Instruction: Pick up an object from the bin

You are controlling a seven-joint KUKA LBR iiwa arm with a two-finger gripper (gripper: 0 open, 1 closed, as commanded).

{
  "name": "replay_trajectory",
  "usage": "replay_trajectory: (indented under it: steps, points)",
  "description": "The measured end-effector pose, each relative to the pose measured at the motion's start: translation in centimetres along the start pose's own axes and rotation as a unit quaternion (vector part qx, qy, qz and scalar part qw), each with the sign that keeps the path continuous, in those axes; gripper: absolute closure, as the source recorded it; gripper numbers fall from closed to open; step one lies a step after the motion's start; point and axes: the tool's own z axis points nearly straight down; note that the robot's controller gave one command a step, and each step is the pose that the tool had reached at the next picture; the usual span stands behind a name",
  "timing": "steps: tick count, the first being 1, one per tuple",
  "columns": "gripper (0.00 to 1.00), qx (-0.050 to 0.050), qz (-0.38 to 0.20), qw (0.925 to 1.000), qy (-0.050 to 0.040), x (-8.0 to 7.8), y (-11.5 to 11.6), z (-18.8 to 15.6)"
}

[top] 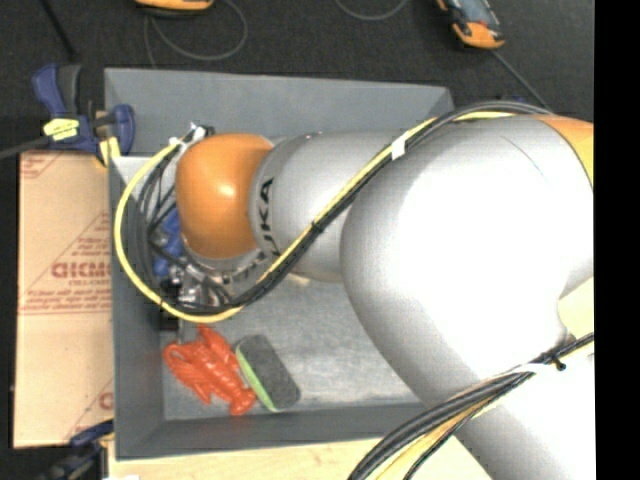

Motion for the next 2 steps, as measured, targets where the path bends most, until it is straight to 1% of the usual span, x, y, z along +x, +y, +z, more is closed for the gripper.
replay_trajectory:
  steps: [1, 2]
  points:
    - [1.0, 0.001, -0.006, 1.0, 0.0026, 1.8, -2.9, -3.8]
    - [1.0, -0.001, 0.001, 1.0, -0.003, 1.6, -3.0, -5.5]
